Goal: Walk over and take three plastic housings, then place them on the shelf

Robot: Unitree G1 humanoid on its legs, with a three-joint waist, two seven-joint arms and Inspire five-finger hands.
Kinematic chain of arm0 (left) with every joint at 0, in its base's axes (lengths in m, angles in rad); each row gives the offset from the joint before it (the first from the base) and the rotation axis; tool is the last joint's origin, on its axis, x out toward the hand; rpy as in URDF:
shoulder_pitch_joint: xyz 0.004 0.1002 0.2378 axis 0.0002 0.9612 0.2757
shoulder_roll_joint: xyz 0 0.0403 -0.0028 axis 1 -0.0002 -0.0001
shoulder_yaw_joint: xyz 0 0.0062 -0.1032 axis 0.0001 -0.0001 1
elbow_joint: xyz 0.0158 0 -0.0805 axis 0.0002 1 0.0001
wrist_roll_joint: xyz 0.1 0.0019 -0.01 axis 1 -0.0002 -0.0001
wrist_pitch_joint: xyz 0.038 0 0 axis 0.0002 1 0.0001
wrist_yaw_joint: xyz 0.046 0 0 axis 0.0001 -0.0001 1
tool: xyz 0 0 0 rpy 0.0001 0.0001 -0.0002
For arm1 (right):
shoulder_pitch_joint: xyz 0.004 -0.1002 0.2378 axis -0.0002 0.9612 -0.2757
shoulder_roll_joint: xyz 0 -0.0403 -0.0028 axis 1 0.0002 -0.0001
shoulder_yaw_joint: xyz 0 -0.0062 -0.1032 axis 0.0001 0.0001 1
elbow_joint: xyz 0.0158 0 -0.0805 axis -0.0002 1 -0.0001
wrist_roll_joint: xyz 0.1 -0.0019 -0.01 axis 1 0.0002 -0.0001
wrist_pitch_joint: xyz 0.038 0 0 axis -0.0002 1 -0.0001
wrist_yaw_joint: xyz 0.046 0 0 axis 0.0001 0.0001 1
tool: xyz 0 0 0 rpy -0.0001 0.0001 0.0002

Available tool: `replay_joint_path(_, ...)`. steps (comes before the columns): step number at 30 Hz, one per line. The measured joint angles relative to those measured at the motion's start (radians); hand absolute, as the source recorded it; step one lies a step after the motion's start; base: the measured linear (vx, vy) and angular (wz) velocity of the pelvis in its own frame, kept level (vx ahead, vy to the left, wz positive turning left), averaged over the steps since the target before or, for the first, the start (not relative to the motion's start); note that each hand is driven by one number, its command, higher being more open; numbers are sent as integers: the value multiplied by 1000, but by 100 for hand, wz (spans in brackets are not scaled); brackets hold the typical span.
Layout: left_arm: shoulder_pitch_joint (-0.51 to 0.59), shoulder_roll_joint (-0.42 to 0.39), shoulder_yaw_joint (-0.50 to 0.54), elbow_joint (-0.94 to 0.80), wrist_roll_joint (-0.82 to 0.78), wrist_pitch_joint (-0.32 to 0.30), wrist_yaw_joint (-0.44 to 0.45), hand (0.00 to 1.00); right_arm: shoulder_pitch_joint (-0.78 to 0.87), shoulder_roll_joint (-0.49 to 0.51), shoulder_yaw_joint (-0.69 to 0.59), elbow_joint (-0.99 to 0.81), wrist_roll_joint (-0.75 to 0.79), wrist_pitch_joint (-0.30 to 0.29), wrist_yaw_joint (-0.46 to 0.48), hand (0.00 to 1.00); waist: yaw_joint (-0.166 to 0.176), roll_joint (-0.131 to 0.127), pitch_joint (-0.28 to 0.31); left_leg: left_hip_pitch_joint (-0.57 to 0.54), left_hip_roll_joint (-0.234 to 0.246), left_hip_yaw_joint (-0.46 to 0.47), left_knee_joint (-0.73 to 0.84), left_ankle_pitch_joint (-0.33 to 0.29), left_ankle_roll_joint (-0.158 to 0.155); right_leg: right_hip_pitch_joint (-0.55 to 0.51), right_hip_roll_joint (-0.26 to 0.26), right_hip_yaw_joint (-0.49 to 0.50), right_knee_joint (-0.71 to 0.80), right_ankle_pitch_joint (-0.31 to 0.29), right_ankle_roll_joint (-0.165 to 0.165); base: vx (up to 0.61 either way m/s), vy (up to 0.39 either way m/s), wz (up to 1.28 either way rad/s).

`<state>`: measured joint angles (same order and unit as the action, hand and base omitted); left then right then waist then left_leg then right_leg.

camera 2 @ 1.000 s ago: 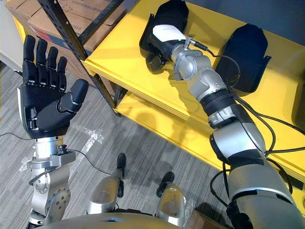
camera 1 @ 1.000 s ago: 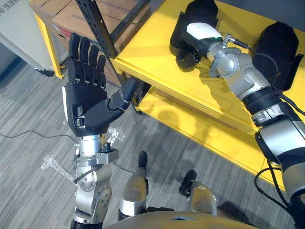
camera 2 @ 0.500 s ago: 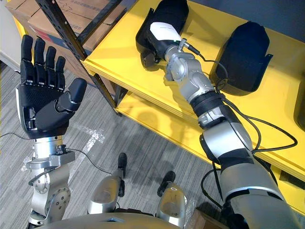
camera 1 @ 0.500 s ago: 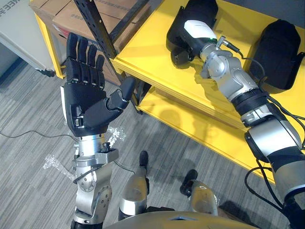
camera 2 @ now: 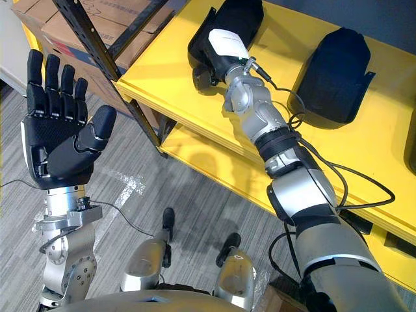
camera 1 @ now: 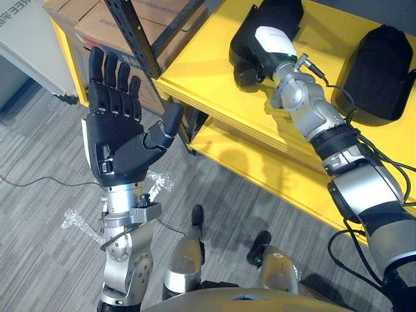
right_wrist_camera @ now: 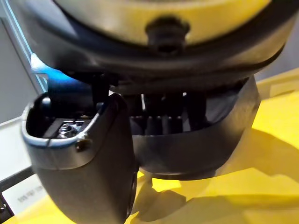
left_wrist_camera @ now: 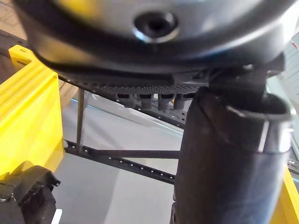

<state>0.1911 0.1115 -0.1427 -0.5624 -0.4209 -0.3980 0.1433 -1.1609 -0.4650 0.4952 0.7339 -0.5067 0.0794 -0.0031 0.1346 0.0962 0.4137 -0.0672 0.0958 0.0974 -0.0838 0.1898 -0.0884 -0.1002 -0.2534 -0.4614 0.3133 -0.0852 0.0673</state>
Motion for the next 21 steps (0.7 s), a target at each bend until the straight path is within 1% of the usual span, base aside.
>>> replay_joint_path(3,0,-3,-5,-2,0,0,4,100,0,0,0,0,0,-2,-6,0,0,2,0,-4,0,0,0,0,1,-4,-1,-1,2,0,0,0,0,0)
replay_joint_path(4,1,-5,-6,-3,0,0,6,100,0,0,0,0,0,-1,-6,100,0,2,0,-4,0,0,0,1,1,-4,-1,-1,2,0,0,0,0,0)
replay_joint_path(10,3,-7,-7,-26,0,0,7,100,0,0,-3,1,1,2,-11,100,0,3,-1,-7,-3,0,0,2,3,-12,-6,-1,16,-3,-1,0,0,0)
replay_joint_path(17,5,-7,-8,-34,0,-10,7,100,0,1,-11,9,0,-8,-19,100,0,6,-3,-11,-4,1,0,5,4,-18,-7,1,17,-2,-1,0,0,0)
replay_joint_path(21,5,-7,-11,-34,0,-10,-5,100,0,1,-10,8,1,-8,-14,100,0,7,-4,-9,-3,2,0,5,4,-18,-7,3,17,-2,-1,0,0,0)
